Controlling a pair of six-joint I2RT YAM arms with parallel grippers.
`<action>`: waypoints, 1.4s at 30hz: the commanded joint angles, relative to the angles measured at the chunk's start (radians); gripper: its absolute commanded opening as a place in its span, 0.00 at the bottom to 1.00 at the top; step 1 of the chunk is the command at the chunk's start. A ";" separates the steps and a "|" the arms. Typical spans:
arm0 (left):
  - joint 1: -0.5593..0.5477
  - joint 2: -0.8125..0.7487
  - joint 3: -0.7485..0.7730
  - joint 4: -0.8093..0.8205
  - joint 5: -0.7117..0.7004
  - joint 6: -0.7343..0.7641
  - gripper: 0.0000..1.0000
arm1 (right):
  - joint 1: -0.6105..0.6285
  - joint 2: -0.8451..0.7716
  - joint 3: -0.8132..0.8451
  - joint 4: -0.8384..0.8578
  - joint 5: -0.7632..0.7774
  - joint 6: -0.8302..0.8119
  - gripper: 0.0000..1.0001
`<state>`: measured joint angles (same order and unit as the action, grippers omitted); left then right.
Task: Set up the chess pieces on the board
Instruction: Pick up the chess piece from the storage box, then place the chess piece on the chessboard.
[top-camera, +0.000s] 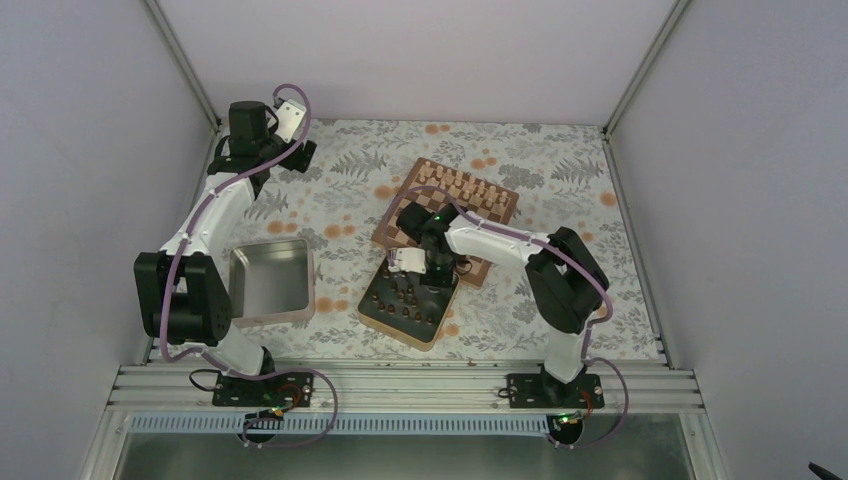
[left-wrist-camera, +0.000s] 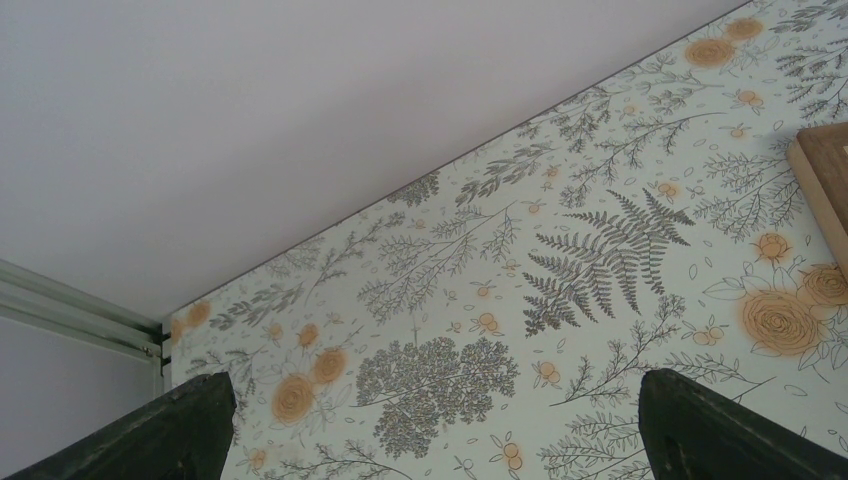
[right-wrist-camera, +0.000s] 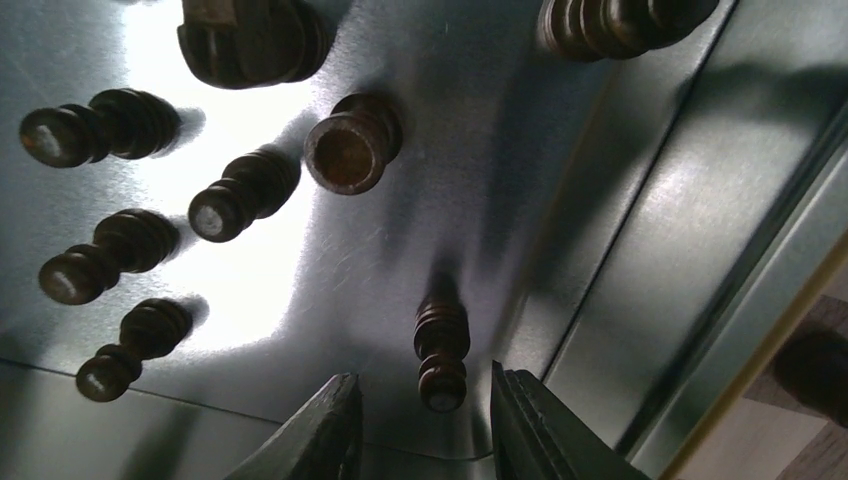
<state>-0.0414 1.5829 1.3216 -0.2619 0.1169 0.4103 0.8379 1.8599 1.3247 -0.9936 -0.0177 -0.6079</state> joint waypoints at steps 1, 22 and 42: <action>0.003 -0.020 0.007 0.017 0.012 -0.005 1.00 | 0.010 0.019 -0.012 0.025 0.014 0.010 0.35; 0.003 -0.019 0.018 0.003 0.038 -0.002 1.00 | 0.010 -0.032 -0.007 0.001 -0.031 0.024 0.10; 0.002 -0.033 0.020 0.006 0.030 -0.004 1.00 | -0.329 -0.223 0.113 -0.111 0.008 -0.062 0.09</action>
<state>-0.0414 1.5810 1.3220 -0.2642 0.1356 0.4103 0.5854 1.6447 1.4433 -1.0832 -0.0380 -0.6231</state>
